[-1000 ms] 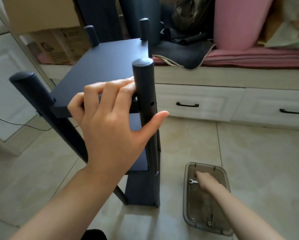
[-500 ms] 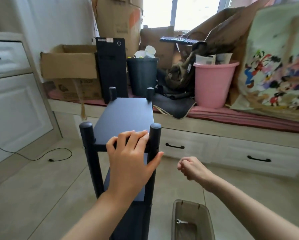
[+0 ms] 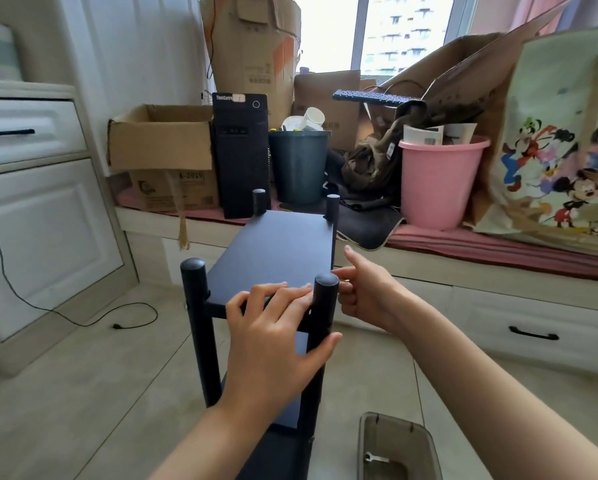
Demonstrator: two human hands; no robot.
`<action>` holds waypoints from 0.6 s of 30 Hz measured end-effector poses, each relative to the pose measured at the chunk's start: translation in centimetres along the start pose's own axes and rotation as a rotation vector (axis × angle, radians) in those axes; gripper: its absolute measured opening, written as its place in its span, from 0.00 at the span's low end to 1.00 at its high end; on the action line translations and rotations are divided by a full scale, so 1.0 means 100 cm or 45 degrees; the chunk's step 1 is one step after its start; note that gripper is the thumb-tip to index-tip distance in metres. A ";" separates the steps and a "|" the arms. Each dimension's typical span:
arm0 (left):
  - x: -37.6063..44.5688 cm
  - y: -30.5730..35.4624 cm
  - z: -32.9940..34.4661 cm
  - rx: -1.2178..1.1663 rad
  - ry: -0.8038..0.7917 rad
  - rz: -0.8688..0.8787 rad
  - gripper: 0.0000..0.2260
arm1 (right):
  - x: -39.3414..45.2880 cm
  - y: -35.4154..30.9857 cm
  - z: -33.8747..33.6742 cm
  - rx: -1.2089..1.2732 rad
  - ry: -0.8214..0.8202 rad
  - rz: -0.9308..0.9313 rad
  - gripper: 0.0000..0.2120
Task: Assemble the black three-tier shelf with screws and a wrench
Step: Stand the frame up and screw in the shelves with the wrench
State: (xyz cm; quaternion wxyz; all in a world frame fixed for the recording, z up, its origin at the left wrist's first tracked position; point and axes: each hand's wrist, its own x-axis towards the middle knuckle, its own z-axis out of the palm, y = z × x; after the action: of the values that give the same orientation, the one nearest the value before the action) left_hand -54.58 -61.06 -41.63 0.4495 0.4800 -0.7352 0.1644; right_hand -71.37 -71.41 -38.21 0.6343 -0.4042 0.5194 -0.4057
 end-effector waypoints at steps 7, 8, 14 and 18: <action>-0.001 -0.002 -0.002 -0.014 0.018 -0.009 0.21 | 0.000 0.008 0.030 0.065 -0.288 0.086 0.20; -0.001 -0.002 -0.003 -0.025 0.013 -0.018 0.21 | -0.001 0.009 0.029 0.082 -0.307 0.085 0.19; -0.002 -0.001 -0.008 -0.061 -0.038 -0.073 0.21 | -0.001 0.013 0.027 0.062 -0.353 0.049 0.15; -0.007 -0.009 -0.012 -0.069 -0.021 -0.035 0.21 | 0.000 0.008 0.018 -0.225 -0.331 0.033 0.19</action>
State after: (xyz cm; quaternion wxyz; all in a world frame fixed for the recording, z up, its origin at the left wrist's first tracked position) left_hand -53.08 -60.29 -41.72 0.4586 0.4790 -0.7363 0.1343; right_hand -69.53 -70.93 -38.73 0.6633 -0.5008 0.4717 -0.2945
